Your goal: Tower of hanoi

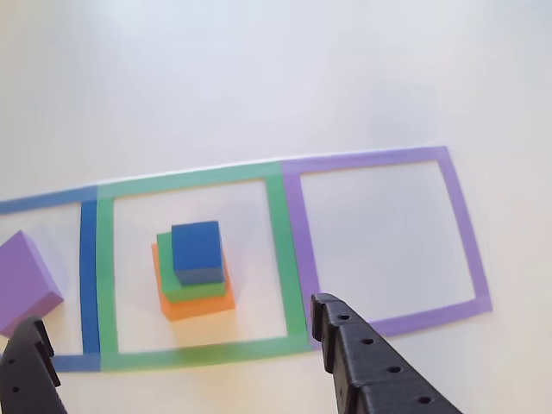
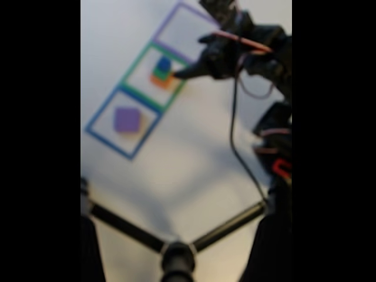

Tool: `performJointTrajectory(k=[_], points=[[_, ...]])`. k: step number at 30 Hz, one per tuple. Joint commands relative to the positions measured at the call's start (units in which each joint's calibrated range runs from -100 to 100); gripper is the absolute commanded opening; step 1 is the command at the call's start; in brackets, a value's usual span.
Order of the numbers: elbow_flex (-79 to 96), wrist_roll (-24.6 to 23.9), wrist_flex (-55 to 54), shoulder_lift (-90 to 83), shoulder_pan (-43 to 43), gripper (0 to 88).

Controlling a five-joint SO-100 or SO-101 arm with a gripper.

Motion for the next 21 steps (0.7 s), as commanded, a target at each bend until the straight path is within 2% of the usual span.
performJointTrajectory(k=[1, 9, 13, 17, 21], points=[[1.8, 0.0, -2.4, -4.8, 1.4, 38.1], [12.4, 0.0, -12.8, -7.3, 5.1, 38.8], [19.3, 0.0, -23.0, -5.2, 6.0, 38.7], [28.2, 0.0, -37.8, -1.8, 6.4, 38.6], [33.0, 0.0, -46.9, 1.5, 6.3, 38.5]])
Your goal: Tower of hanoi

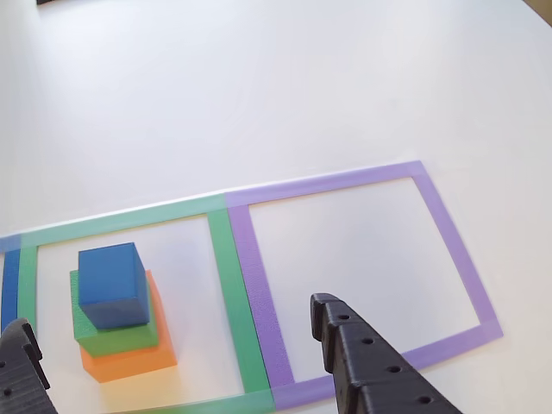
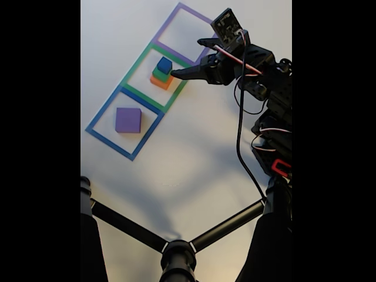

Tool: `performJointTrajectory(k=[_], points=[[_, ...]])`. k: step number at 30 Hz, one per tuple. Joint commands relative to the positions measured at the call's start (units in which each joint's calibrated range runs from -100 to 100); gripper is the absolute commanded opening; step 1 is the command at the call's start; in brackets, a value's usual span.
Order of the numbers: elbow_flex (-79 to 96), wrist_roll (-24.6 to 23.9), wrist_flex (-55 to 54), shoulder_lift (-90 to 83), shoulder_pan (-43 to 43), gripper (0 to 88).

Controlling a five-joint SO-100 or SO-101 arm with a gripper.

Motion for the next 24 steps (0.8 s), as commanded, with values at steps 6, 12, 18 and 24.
performJointTrajectory(k=[6, 12, 18, 24], points=[[7.6, 0.0, -24.4, 10.8, -2.0, 38.4], [8.5, 0.0, -34.1, 18.8, -4.4, 38.5], [6.5, 0.0, -44.1, 30.5, -4.9, 38.6], [3.0, 0.0, -50.5, 39.7, -5.9, 38.5]])
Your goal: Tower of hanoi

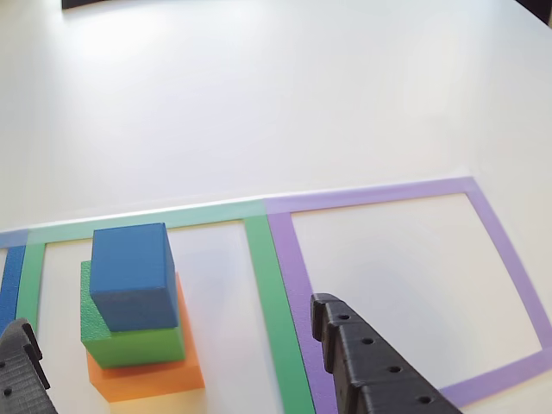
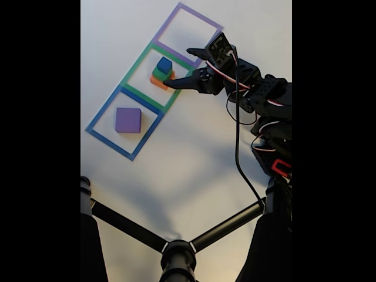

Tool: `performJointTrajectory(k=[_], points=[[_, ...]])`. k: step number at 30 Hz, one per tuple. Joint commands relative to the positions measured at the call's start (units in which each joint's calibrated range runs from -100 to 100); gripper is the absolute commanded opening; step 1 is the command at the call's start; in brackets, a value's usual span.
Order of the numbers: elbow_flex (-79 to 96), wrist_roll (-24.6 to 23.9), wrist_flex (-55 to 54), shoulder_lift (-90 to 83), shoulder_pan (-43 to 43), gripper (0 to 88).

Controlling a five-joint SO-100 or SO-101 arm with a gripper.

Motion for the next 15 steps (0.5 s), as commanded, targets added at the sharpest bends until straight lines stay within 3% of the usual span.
performJointTrajectory(k=[1, 15], points=[[-4.4, 0.0, -4.9, 4.6, -2.1, 38.4], [-9.3, 0.0, -9.7, 13.2, -5.6, 37.4]])
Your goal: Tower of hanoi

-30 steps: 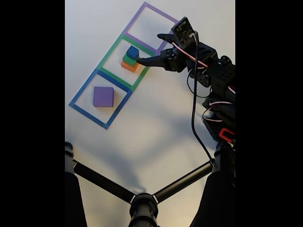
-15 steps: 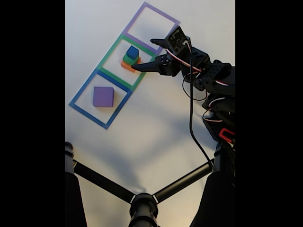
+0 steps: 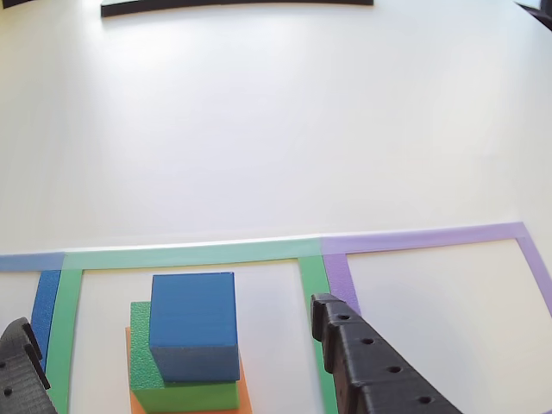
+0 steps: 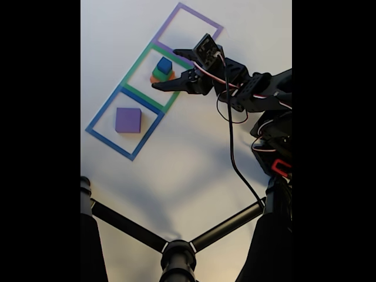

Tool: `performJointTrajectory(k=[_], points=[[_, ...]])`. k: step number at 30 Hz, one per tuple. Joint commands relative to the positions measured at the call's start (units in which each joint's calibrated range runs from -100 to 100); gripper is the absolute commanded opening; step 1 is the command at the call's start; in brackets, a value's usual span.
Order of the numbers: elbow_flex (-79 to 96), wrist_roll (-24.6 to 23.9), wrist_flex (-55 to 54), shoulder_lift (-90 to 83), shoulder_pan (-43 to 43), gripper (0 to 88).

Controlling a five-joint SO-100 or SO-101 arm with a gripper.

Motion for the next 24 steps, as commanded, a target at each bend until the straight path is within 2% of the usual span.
performJointTrajectory(k=[1, 6, 10, 24], points=[[-3.1, 0.0, -2.0, 1.4, -1.1, 37.4], [-4.5, 0.0, -3.3, 4.1, -2.1, 36.9], [-5.2, 0.0, -3.3, 5.0, -2.6, 30.6], [-3.3, 0.0, -3.0, 4.1, -4.4, 20.7]])
